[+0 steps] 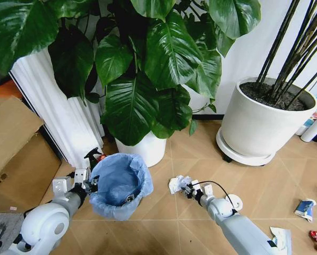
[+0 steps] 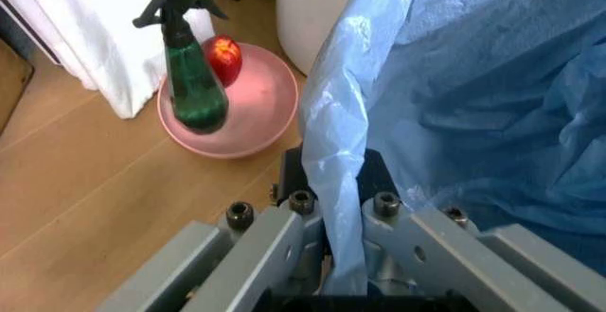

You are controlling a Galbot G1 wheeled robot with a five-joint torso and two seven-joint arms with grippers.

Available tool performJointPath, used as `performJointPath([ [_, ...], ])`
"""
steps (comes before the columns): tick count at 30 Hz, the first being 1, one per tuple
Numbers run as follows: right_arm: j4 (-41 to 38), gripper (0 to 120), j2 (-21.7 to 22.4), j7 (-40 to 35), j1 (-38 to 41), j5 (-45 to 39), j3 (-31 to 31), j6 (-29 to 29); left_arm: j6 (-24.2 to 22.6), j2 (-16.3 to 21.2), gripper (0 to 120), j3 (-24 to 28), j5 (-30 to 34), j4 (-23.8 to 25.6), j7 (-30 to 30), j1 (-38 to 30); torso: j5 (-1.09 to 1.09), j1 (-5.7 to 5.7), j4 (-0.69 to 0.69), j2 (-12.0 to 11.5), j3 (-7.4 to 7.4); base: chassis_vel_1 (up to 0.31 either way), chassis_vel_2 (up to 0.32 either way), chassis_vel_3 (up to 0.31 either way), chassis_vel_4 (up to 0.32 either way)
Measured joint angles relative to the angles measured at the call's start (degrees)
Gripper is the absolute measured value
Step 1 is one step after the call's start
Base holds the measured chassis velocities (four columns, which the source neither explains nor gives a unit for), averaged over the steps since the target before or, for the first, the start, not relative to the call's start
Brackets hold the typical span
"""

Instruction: Pick up the trash bin and place the garbage on the floor into it.

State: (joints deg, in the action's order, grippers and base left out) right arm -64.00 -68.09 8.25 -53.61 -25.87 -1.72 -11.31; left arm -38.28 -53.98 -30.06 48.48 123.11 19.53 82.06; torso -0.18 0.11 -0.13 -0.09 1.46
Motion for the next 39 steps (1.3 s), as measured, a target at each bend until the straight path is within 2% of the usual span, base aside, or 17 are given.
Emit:
performJointPath([
  [1, 0.0, 22, 0.0, 0.0, 0.0, 0.0, 0.0, 0.0, 0.0, 0.0, 0, 0.0, 0.0, 0.0, 0.0, 0.0, 0.0, 0.0, 0.0, 0.0, 0.0, 0.0, 0.0, 0.0, 0.0],
  [7, -0.3, 0, -0.1, -0.2, -0.5, 0.1, -1.1, 0.4, 0.0, 0.1, 0, 0.2, 0.2, 0.0, -0.3, 0.2, 0.01, 0.0, 0.0, 0.0, 0.0, 0.0, 0.0, 0.0, 0.0],
  [13, -4.4, 0, 0.6, -1.2, -1.8, 0.0, -3.4, 0.5, 0.0, 0.8, 0, 0.2, 0.7, 0.0, -0.6, 0.2, 0.01, 0.0, 0.01, 0.0, 0.0, 0.0, 0.0, 0.0, 0.0],
  [16, -8.8, 0, 1.4, -1.7, -3.6, 0.1, -5.2, 1.1, -0.1, 1.3, 0, 0.1, 1.3, 0.0, -0.6, 0.2, 0.01, 0.0, 0.0, 0.0, 0.0, 0.0, 0.0, 0.0, 0.0],
  [19, -18.1, 0, 4.8, -1.8, -6.4, 1.0, -9.8, 2.9, -1.0, 2.8, 0, 0.4, 4.1, -0.5, -0.6, -0.5, 0.0, 0.0, 0.0, 0.0, 0.0, 0.0, 0.0, 0.0, 0.0],
  [21, -20.1, 0, 5.7, -1.8, -6.8, 0.6, -10.4, 2.8, -1.2, 3.1, 0, 0.8, 4.9, -1.1, -0.7, -1.0, -0.01, 0.0, 0.0, 0.0, 0.0, 0.0, 0.0, 0.0, 0.0],
  [25, -32.2, 0, 9.8, -2.2, -7.7, -3.3, -11.7, 1.9, -2.2, 4.5, 0, 2.8, 7.9, -3.9, -0.5, -4.8, -0.01, 0.0, 0.01, 0.0, 0.0, 0.0, 0.0, 0.0, 0.0],
  [27, -34.6, 0, 10.6, -2.4, -7.8, -4.0, -11.7, 1.7, -2.5, 4.7, 0, 3.3, 8.6, -4.2, -0.4, -5.6, -0.01, 0.0, 0.0, 0.0, 0.0, 0.0, 0.0, 0.0, 0.0],
  [30, -44.5, 0, 14.1, -3.8, -7.9, -7.1, -10.6, 0.6, -3.3, 5.1, 0, 5.5, 9.5, -6.3, -0.3, -9.4, -0.01, 0.0, 0.0, 0.0, 0.0, 0.0, 0.0, 0.0, 0.0],
  [31, -44.5, 0, 14.1, -3.8, -7.9, -7.1, -10.6, 0.6, -3.3, 5.1, 0, 5.5, 9.5, -6.3, -0.3, -9.4, -0.01, 0.0, 0.0, 0.0, 0.0, 0.0, 0.0, 0.0, 0.0],
  [33, -50.8, 0, 15.9, -5.1, -7.4, -9.0, -8.8, -0.3, -3.7, 5.0, 0, 6.7, 10.2, -7.1, -0.3, -11.3, 0.0, 0.0, 0.0, 0.0, 0.0, 0.0, 0.0, 0.0, 0.0],
  [35, -52.8, 0, 16.4, -5.7, -7.2, -9.7, -8.0, -0.6, -3.8, 5.0, 0, 7.1, 10.4, -7.2, -0.4, -11.8, 0.0, 0.0, 0.0, 0.0, 0.0, 0.0, 0.0, 0.0, 0.0],
  [39, -60.8, 0, 18.1, -8.2, -6.1, -12.7, -3.2, -2.1, -3.9, 5.3, 0, 9.2, 11.0, -8.5, -0.6, -14.4, 0.0, 0.0, 0.0, 0.0, 0.0, 0.0, 0.0, 0.0, 0.0],
])
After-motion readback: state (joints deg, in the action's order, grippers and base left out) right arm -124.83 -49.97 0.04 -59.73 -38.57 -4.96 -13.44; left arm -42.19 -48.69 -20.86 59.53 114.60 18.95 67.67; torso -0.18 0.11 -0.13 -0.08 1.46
